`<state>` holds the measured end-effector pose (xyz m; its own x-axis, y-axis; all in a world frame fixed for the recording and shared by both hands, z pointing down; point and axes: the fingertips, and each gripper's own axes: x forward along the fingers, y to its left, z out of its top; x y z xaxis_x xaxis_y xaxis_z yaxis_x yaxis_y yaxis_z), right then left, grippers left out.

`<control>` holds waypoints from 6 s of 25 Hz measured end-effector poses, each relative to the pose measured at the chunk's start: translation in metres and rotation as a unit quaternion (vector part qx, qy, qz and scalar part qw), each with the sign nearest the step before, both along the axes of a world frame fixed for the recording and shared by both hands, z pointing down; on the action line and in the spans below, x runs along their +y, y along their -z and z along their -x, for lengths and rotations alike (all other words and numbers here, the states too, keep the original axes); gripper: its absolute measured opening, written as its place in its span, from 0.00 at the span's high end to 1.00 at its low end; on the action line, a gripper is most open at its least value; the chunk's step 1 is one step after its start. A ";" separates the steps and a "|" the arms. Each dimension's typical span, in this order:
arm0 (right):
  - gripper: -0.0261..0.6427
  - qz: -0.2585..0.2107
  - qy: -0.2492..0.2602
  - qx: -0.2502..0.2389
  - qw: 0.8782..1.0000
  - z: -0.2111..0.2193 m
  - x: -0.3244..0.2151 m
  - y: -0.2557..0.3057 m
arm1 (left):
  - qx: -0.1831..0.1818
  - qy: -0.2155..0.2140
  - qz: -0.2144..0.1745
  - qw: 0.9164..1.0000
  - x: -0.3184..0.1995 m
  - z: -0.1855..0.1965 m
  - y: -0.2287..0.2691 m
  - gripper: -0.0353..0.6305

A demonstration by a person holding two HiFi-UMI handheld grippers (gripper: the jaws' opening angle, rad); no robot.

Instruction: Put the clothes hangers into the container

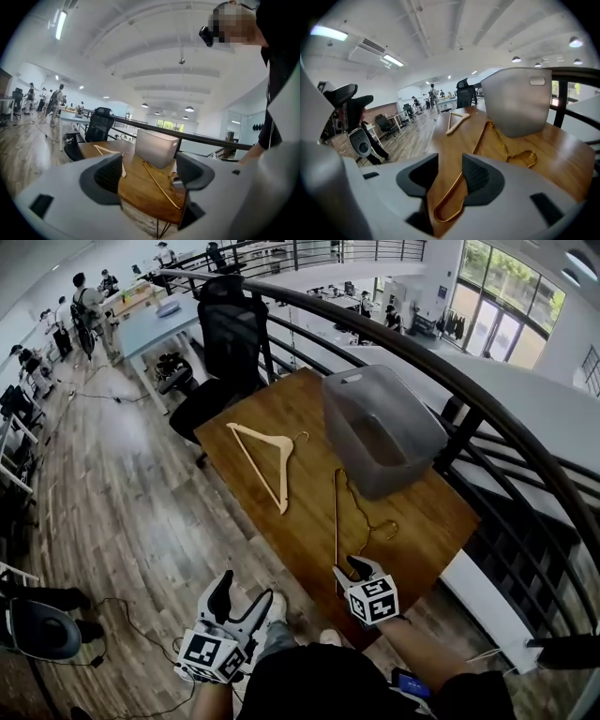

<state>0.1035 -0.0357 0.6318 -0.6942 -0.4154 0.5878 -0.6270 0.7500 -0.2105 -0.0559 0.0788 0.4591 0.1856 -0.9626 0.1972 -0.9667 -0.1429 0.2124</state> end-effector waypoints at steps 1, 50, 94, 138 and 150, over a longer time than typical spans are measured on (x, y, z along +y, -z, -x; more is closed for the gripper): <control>0.73 0.005 -0.006 0.010 1.000 0.002 -0.002 -0.005 | 0.001 -0.005 0.002 1.000 -0.006 0.005 0.001 0.42; 0.95 0.100 -0.190 0.065 0.975 0.040 -0.023 0.005 | 0.061 -0.242 0.052 0.967 -0.159 0.067 -0.044 0.42; 0.95 -0.037 -0.051 0.250 0.966 -0.020 -0.270 0.169 | -0.008 -0.259 -0.011 0.966 -0.220 0.047 0.021 0.42; 0.72 0.037 0.038 0.345 0.937 0.006 -0.333 0.081 | -0.009 -0.180 0.050 0.982 -0.197 0.080 -0.018 0.42; 0.75 -0.122 -0.087 0.190 0.970 -0.005 -0.323 0.173 | -0.030 -0.214 0.023 0.976 -0.217 0.067 -0.005 0.42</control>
<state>0.1085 -0.3587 0.4590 -0.3529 -0.6659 0.6573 -0.7468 0.6237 0.2309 -0.1232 -0.1379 0.4644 0.5562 -0.7889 0.2613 -0.8310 -0.5290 0.1720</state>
